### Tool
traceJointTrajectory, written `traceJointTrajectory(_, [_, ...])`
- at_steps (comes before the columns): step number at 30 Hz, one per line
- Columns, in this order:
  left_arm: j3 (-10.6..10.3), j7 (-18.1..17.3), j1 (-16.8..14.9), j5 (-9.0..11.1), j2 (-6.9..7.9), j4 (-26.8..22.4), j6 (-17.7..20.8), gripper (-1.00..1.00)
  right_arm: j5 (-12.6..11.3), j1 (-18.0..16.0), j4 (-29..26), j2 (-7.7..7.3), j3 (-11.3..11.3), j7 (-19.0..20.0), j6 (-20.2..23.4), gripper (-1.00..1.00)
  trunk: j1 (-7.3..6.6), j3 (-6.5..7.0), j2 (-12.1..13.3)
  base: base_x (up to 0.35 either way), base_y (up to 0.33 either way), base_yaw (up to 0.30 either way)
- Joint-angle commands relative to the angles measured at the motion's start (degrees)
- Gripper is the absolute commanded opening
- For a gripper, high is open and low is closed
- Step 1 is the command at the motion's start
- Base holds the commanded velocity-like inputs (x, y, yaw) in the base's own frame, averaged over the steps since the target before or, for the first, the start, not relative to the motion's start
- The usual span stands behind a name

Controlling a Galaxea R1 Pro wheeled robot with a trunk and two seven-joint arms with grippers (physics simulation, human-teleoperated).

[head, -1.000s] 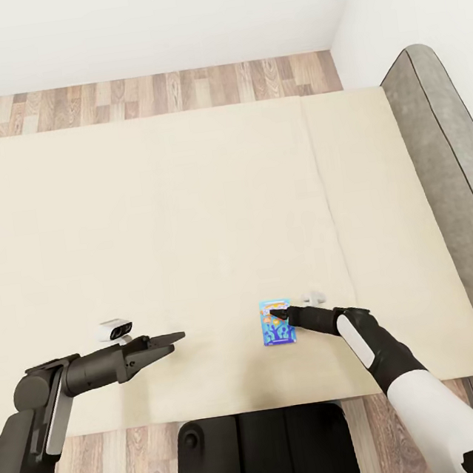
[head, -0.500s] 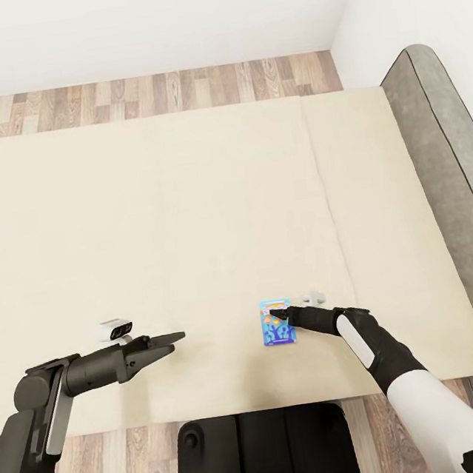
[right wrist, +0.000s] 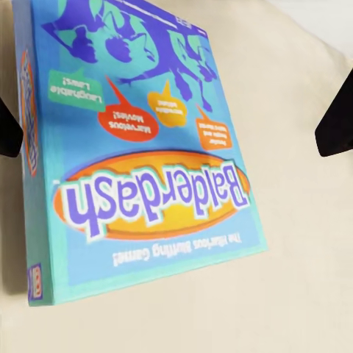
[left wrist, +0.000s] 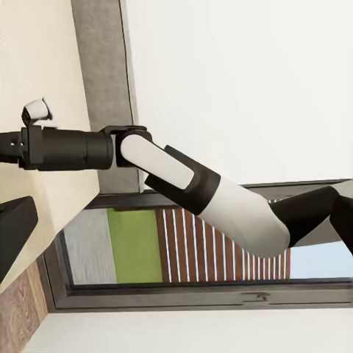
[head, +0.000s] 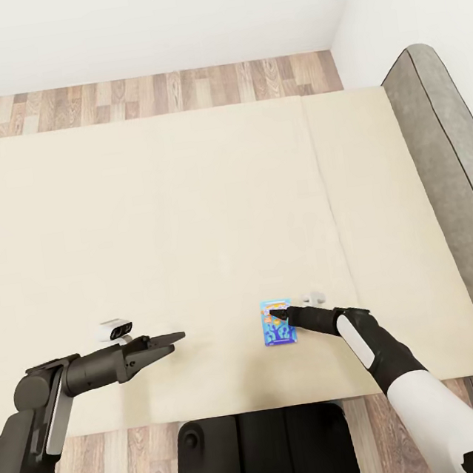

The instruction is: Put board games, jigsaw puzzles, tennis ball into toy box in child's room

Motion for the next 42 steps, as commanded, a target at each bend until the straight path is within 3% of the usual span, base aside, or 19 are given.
traceJointTrajectory(1, [0.0, -0.2, 0.0, 0.0, 0.01, 0.0, 0.6, 1.0, -0.2, 0.0, -0.1, -0.05, 0.1, 0.0, 0.2, 1.0, 0.03, -0.06, -0.1, 0.0, 0.002, 0.0])
traceJointTrajectory(42, [0.0, -0.2, 0.0, 0.0, 0.01, 0.0, 0.6, 1.0, -0.2, 0.0, 0.0, 0.0, 0.1, 0.0, 0.2, 1.0, 0.03, -0.06, -0.1, 0.0, 0.006, 0.0])
